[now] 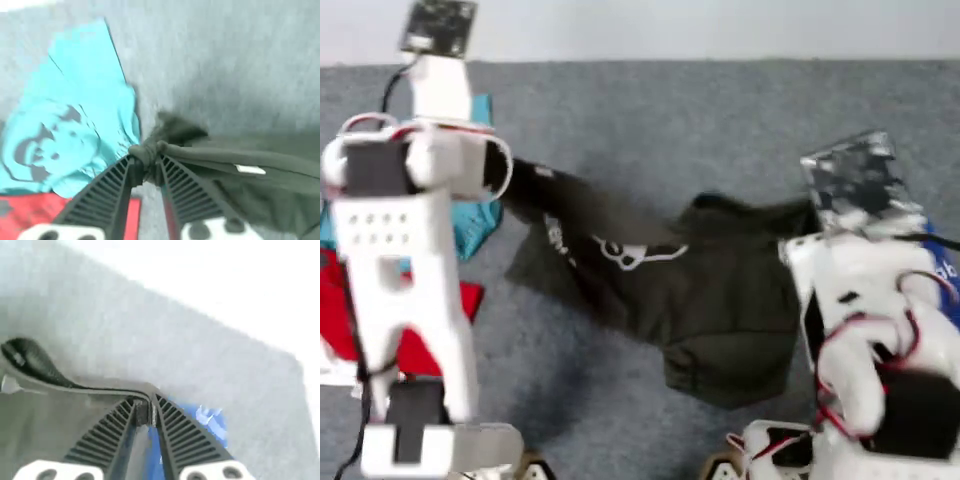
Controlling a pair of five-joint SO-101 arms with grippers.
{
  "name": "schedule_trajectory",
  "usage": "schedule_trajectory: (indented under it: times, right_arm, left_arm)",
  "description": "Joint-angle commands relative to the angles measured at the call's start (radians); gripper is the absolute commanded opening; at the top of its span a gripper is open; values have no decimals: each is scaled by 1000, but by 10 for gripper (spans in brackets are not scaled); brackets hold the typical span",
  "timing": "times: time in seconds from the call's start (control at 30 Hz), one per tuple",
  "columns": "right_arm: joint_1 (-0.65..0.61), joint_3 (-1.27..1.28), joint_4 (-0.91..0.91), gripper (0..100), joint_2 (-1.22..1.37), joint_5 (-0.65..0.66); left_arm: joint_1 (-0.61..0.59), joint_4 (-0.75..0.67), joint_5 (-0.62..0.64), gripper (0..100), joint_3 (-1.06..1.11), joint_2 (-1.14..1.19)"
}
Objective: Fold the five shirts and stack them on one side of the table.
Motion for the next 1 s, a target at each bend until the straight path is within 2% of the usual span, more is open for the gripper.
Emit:
schedule_trajectory:
  times: [0.0,0.13,0.37,0.53,0.67,0.83,0.97]
  right_arm:
    - [12,-189,-56,10,-2,-57]
    - [28,-384,-74,10,2,-75]
    - [214,-735,-68,10,51,-153]
    - [245,-847,-64,10,53,-163]
    - [246,-856,-50,10,62,-161]
    - [246,-825,12,10,122,-158]
    - [240,-816,42,10,217,-161]
  left_arm:
    - [-5,12,-6,12,-67,-164]
    - [-2,12,-6,12,-162,-313]
    - [-6,12,-6,12,-325,-532]
    - [-8,12,-6,12,-360,-631]
    - [-8,14,-6,12,-315,-640]
    - [-8,12,-6,12,-157,-640]
    - [-6,-57,-6,12,5,-640]
